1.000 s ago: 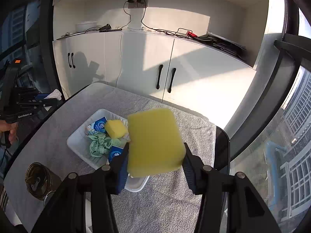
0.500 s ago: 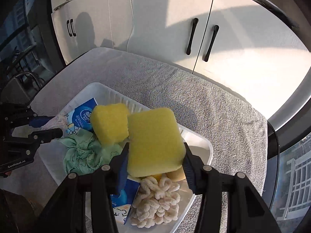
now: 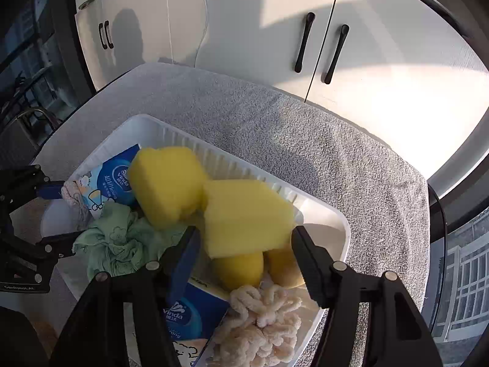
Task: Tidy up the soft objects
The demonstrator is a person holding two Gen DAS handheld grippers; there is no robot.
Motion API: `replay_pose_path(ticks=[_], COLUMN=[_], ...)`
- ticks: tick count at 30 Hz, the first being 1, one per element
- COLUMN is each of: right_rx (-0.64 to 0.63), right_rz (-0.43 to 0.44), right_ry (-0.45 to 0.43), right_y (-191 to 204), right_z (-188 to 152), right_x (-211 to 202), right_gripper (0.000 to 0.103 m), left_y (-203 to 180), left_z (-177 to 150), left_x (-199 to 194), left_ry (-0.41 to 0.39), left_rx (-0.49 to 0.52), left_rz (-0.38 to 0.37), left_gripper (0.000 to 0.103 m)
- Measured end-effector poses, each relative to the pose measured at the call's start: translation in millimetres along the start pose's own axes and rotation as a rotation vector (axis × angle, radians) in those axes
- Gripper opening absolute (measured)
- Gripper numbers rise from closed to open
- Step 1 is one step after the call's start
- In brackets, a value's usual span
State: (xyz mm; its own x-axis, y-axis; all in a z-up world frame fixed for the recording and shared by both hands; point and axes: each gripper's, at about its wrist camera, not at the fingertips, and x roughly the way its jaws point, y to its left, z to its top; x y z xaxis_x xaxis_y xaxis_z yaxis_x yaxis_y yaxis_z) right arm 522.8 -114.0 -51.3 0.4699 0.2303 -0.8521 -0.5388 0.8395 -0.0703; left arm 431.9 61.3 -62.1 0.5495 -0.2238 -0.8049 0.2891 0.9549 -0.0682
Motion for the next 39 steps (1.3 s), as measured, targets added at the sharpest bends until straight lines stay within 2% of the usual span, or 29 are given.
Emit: replay_pose_path(ticks=[1, 3, 11, 17, 24, 29, 32, 35, 39], right_rx=[0.006, 0.011, 0.030, 0.063, 0.111, 0.168, 0.191, 0.208, 0.209], right_rz=[-0.001, 0.000, -0.004, -0.009, -0.054, -0.081, -0.109, -0.094, -0.105], right_ry=[-0.007, -0.018, -0.058, -0.101, -0.172, -0.245, -0.296, -0.336, -0.400], right_y=[-1, -2, -1, -9, -33, -47, -43, -26, 16], right_z=[-1, -2, -9, -17, -39, -73, -103, -138, -191], right_x=[-3, -8, -36, -69, -130, -180, -207, -227, -247], right_gripper=[0.070, 0.071, 0.081, 0.103, 0.103, 0.103, 0.103, 0.103, 0.103], left_y=[0, -1, 5, 10, 23, 22, 15, 0, -29], left_z=[0, 1, 9, 15, 7, -17, -43, -70, -112], left_x=[-2, -7, -31, -62, -125, -165, -184, -199, -213], left_ry=[-0.005, -0.019, -0.084, -0.148, -0.295, -0.342, -0.361, -0.358, -0.358], left_rx=[-0.001, 0.000, -0.047, -0.060, -0.072, -0.105, -0.122, -0.135, -0.134], left_rz=[-0.005, 0.013, 0.040, 0.086, 0.137, 0.176, 0.187, 0.195, 0.168], left_gripper=[0.094, 0.103, 0.103, 0.103, 0.103, 0.103, 0.103, 0.103, 0.103])
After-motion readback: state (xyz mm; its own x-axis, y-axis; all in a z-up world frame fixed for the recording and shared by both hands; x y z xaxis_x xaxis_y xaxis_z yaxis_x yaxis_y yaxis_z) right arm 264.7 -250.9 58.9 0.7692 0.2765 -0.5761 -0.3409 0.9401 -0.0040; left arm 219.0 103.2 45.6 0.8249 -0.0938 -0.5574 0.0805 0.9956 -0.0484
